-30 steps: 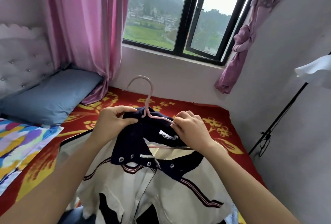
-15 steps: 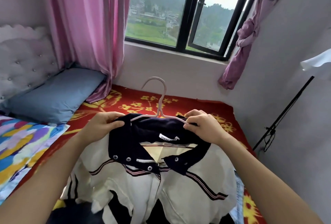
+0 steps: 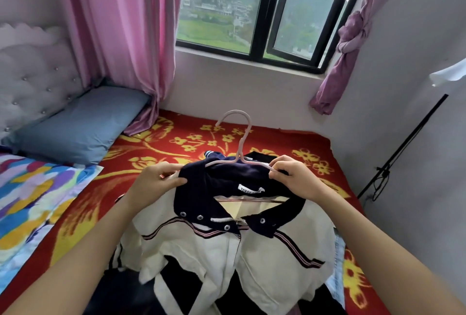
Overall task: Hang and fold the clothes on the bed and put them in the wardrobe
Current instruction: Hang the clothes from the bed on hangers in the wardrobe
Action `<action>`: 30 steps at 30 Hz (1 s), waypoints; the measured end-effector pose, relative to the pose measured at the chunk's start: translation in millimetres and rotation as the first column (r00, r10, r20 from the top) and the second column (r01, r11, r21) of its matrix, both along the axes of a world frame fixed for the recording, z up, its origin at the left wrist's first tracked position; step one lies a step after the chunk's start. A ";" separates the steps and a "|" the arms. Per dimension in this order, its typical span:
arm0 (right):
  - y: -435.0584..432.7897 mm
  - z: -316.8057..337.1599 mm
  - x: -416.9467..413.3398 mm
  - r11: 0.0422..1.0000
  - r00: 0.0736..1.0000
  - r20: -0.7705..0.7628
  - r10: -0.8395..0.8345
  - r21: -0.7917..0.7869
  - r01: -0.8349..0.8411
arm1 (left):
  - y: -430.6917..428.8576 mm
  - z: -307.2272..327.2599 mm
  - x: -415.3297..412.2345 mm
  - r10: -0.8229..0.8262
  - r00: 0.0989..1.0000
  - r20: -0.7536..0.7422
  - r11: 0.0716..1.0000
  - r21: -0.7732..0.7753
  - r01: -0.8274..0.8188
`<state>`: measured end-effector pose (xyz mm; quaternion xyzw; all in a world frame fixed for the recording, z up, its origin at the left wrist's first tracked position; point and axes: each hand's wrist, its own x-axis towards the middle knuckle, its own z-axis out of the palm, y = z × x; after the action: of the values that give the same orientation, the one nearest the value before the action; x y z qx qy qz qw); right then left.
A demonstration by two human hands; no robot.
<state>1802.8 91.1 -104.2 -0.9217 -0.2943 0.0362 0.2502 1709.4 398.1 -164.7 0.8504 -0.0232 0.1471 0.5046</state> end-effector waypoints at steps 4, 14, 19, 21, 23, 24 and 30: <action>6.5 -0.8 -10.5 1.000 1.000 -0.002 -0.001 -0.027 0.001 | -3.2 -3.4 -15.3 0.070 0.997 0.038 0.998 0.002 -0.071; 26.9 -7.8 -58.5 0.978 0.975 0.101 0.196 -0.098 -0.186 | 9.2 -9.8 -97.3 0.230 0.973 0.002 0.973 -0.027 -0.230; 33.6 4.9 -88.5 0.948 0.930 0.189 0.315 -0.105 -0.300 | -9.5 8.1 -162.0 0.421 0.906 0.040 0.907 -0.027 -0.420; 35.7 12.5 -104.9 0.921 0.895 0.215 0.390 -0.088 -0.380 | -19.0 14.8 -195.2 0.540 0.840 0.051 0.842 -0.044 -0.538; 39.0 19.7 -123.4 0.868 0.835 0.254 0.488 -0.044 -0.495 | -33.4 25.6 -236.1 0.631 0.771 0.088 0.775 -0.049 -0.629; 41.6 24.8 -136.2 0.840 0.803 0.277 0.528 -0.027 -0.542 | -43.1 29.7 -260.9 0.666 0.738 0.109 0.745 -0.045 -0.666; 61.6 63.3 -210.2 0.672 0.646 0.420 0.638 0.106 -0.733 | -93.5 86.6 -379.8 0.831 0.476 0.287 0.521 -0.103 -0.847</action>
<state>1592.6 152.8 -41.0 -0.6872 -0.6651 -0.0744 0.2827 1329.5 304.6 -78.1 0.7328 0.3151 0.5014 0.3353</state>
